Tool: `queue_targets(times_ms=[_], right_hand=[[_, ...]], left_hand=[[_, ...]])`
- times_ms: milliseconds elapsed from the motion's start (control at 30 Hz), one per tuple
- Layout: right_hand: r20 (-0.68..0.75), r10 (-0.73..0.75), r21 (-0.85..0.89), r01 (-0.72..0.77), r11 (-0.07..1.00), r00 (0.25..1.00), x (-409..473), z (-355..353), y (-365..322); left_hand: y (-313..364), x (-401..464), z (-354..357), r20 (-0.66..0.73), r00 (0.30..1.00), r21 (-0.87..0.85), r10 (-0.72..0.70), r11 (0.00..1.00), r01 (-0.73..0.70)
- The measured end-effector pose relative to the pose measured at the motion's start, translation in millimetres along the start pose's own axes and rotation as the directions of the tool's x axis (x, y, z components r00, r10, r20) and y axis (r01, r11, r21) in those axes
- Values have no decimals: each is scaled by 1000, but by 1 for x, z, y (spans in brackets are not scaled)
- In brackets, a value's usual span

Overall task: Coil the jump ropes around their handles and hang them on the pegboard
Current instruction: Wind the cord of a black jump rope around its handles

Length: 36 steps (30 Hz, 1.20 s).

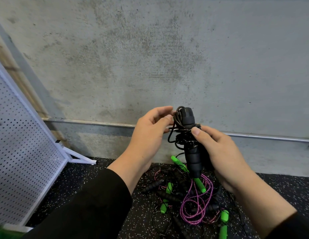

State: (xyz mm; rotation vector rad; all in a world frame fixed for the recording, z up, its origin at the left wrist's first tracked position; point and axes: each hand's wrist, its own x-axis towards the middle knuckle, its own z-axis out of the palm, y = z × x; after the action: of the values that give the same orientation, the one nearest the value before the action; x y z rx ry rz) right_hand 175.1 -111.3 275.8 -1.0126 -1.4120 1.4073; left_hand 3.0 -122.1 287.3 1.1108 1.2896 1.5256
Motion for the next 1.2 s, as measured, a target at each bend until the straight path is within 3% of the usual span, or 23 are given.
queue_targets(times_ms=[100,300,433,600,900,1033,1200], right_hand=[[35,59,47,-61,997,998,-1,-1,0],[99,128,178,-144,973,987,-4,0,-4],[118,138,164,-156,974,983,-5,1,-7],[129,172,194,-195,961,977,-7,2,-9],[131,250,245,-275,930,959,-7,4,-5],[98,204,192,-220,957,974,-7,7,-4],[46,166,127,-171,977,985,-3,8,0]], left_hand=[[2,-1,-2,47,997,113,68,991,-72],[10,1,-10,57,991,121,120,985,-126],[8,3,-15,101,987,191,125,971,-142],[9,-1,-12,120,981,97,152,982,-164],[8,-15,9,46,990,-43,133,990,-131],[7,-11,11,-93,986,-25,137,990,-139],[8,-12,9,-69,985,110,159,982,-151]])
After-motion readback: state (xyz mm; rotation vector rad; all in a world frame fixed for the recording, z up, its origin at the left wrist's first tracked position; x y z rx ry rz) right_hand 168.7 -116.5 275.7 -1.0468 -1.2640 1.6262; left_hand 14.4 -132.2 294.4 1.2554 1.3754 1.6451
